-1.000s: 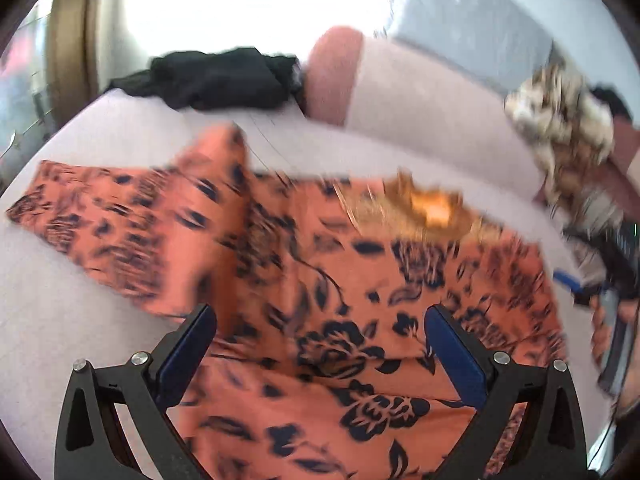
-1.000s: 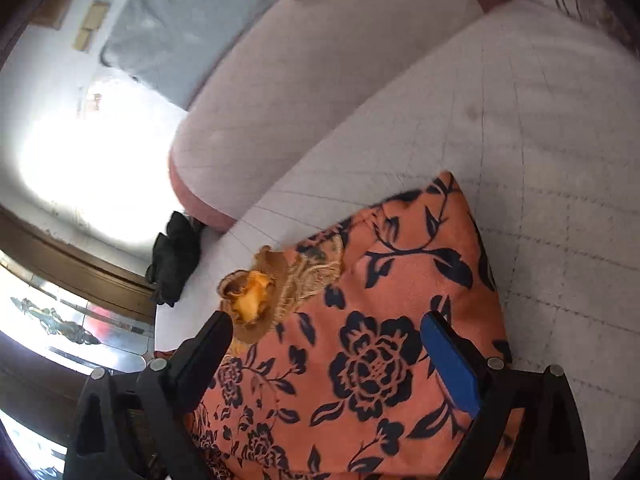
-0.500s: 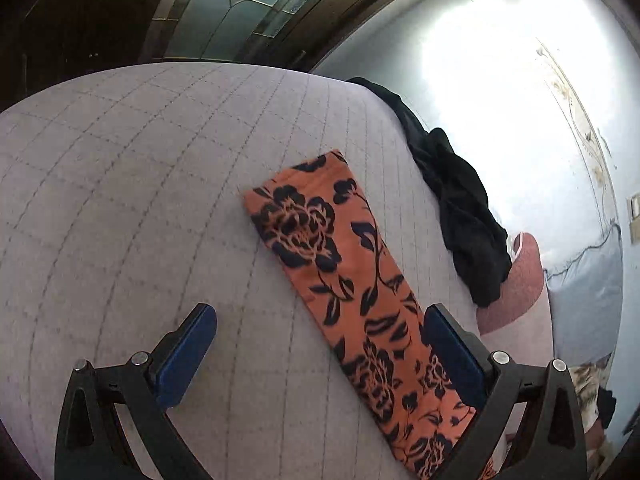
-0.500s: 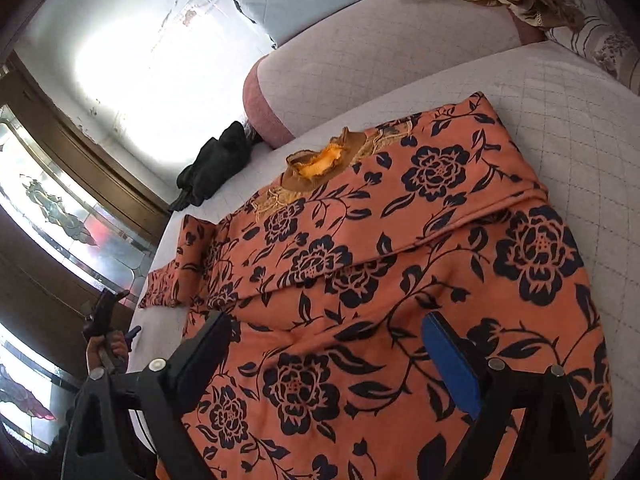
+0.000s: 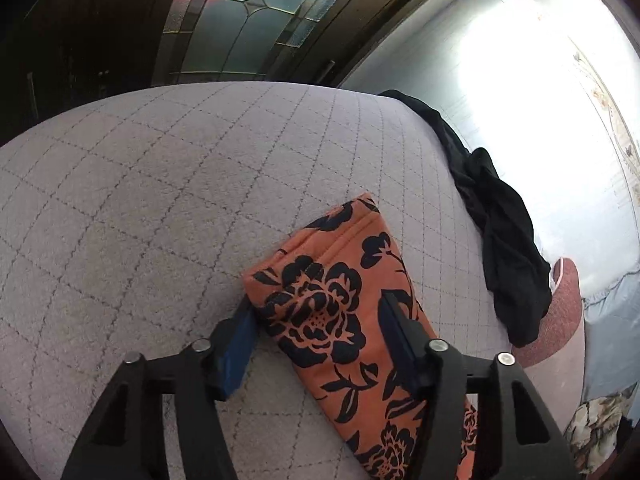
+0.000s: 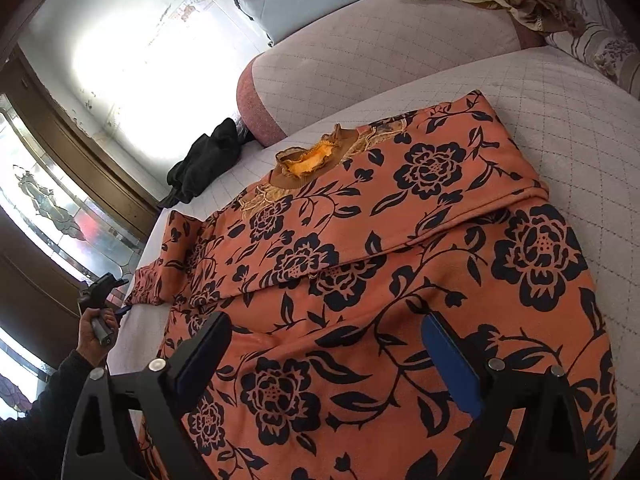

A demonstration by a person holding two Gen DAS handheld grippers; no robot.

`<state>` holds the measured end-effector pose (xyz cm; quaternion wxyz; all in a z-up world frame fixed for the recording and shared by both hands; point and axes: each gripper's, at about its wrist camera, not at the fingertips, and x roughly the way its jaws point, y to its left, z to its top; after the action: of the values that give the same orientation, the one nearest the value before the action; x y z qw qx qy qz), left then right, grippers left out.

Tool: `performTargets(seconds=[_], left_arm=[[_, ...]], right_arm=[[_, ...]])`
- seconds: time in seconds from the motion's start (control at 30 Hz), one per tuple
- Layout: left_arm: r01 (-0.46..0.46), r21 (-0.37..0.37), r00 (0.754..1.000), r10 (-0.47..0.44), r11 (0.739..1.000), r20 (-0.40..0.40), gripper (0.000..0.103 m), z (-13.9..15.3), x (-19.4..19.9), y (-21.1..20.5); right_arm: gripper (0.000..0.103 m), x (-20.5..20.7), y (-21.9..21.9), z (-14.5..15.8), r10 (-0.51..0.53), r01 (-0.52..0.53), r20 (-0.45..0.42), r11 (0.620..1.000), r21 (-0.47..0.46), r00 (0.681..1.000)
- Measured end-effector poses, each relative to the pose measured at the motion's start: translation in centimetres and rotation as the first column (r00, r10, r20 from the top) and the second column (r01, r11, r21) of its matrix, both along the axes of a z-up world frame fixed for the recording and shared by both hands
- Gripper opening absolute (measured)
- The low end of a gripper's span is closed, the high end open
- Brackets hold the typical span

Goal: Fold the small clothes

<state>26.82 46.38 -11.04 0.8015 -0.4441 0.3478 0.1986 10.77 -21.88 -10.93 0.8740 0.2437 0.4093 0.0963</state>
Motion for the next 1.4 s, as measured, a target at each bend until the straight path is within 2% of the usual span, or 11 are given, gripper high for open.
performTargets(seconds=[0.07, 0.17, 0.33, 0.5, 0.6, 0.77, 0.97, 1.03, 1.13, 1.23, 1.4], left_arm=[[0.002, -0.005, 1.0, -0.002, 1.0, 0.003, 0.056, -0.2, 0.4, 0.3], [0.02, 0.006, 0.999, -0.02, 1.0, -0.04, 0.002, -0.6, 0.9, 0.6], [0.062, 0.15, 0.998, -0.058, 0.987, -0.032, 0.004, 2.8, 1.1, -2.0], [0.232, 0.411, 0.948, -0.299, 0.882, 0.106, 0.004, 13.8, 0.7, -12.5], [0.352, 0.508, 0.85, -0.496, 0.786, 0.178, 0.004, 20.1, -0.3, -22.1], [0.551, 0.55, 0.62, -0.749, 0.627, 0.232, 0.004, 25.0, -2.1, -38.5], [0.778, 0.466, 0.416, -0.901, 0.421, 0.121, 0.006, 18.1, -2.4, -55.7], [0.842, 0.422, 0.367, -0.93, 0.335, 0.007, 0.03, 13.3, -1.8, -59.8], [0.877, 0.361, 0.394, -0.904, 0.316, -0.165, 0.053, 7.3, -0.8, -61.2], [0.858, 0.336, 0.441, -0.893, 0.389, -0.093, 0.054, 7.4, -2.1, -57.0], [0.717, 0.532, 0.557, -0.829, 0.451, -0.048, 0.076, 9.9, -6.4, -48.0]], right_arm=[[0.097, -0.1, -0.6, -0.1, -0.008, 0.008, 0.011, 1.0, 0.001, 1.0], [0.097, -0.1, -1.5, -0.4, -0.028, 0.027, 0.023, 0.999, 0.024, 0.999], [0.097, -0.2, -2.1, -0.7, -0.035, 0.034, 0.041, 0.999, 0.02, 0.999], [0.097, -1.1, -3.4, 0.1, -0.071, 0.065, 0.083, 0.996, 0.067, 0.994], [0.097, -1.7, -4.5, 0.8, -0.088, 0.077, 0.107, 0.991, 0.105, 0.99], [0.097, -3.1, -7.3, 2.3, -0.16, 0.132, 0.152, 0.975, 0.177, 0.975], [0.097, -5.1, -10.7, 2.9, -0.254, 0.21, 0.167, 0.947, 0.243, 0.953], [0.097, -5.4, -11.7, 2.7, -0.273, 0.227, 0.156, 0.938, 0.262, 0.949], [0.097, -5.3, -12.5, 2.1, -0.287, 0.242, 0.123, 0.926, 0.289, 0.95], [0.097, -5.2, -12.5, 1.9, -0.278, 0.234, 0.113, 0.925, 0.3, 0.954], [0.097, -3.9, -11.0, 2.1, -0.23, 0.193, 0.086, 0.931, 0.309, 0.969]])
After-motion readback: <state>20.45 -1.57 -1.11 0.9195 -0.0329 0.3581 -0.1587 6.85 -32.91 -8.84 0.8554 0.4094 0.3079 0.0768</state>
